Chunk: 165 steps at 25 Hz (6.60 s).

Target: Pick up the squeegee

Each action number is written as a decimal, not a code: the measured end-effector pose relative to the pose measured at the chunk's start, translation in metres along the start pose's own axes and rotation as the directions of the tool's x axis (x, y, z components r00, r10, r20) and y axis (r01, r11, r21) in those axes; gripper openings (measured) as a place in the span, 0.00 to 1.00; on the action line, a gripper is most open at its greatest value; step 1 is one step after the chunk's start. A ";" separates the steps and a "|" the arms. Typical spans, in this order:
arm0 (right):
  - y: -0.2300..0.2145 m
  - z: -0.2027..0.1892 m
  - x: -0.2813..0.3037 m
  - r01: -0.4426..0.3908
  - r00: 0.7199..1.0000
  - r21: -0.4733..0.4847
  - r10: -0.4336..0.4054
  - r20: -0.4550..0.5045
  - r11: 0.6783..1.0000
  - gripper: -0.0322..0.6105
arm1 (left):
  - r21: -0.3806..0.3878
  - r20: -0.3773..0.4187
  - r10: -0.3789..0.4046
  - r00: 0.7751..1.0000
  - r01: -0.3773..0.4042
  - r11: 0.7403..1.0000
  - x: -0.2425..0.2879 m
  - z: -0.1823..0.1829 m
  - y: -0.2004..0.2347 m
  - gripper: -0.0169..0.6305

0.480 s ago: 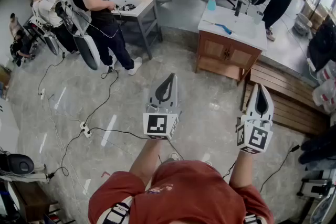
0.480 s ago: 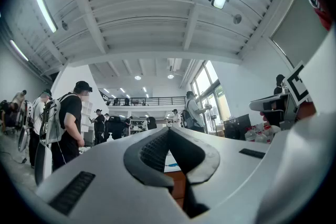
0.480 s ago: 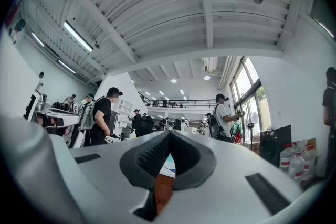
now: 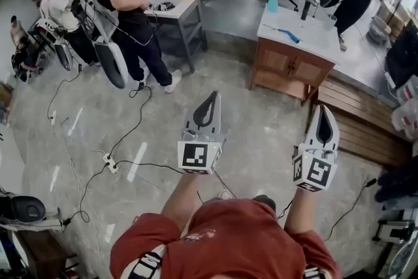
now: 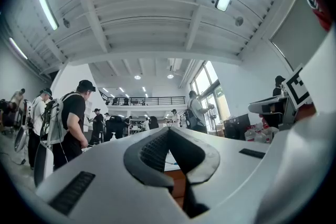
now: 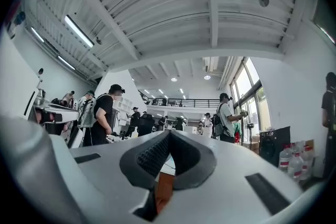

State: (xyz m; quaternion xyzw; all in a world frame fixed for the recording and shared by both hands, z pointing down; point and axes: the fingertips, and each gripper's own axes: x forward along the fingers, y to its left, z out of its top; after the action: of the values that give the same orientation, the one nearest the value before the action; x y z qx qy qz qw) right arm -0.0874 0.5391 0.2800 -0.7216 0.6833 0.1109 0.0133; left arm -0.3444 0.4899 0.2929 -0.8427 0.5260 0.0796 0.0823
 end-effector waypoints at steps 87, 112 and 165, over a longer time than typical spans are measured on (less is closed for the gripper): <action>-0.154 -0.190 0.689 -0.026 0.992 0.065 0.034 -0.121 0.998 0.06 | 0.037 -0.105 -0.009 0.994 0.013 0.999 0.681 -0.208 0.110 0.05; -0.152 -0.239 0.797 0.013 0.988 0.032 -0.008 -0.157 0.999 0.06 | -0.005 -0.126 -0.069 0.990 0.069 0.998 0.793 -0.266 0.142 0.05; -0.164 -0.650 0.880 -0.243 0.425 0.406 0.473 -0.772 0.881 0.37 | -0.095 -0.497 -0.166 0.851 0.137 0.986 0.997 -0.521 0.030 0.05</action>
State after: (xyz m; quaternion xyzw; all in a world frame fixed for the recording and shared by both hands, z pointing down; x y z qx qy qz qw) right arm 0.2040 -0.4257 0.7348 -0.5100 0.7451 -0.3391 -0.2641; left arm 0.0862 -0.5097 0.5783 -0.8750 0.4588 -0.1352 -0.0752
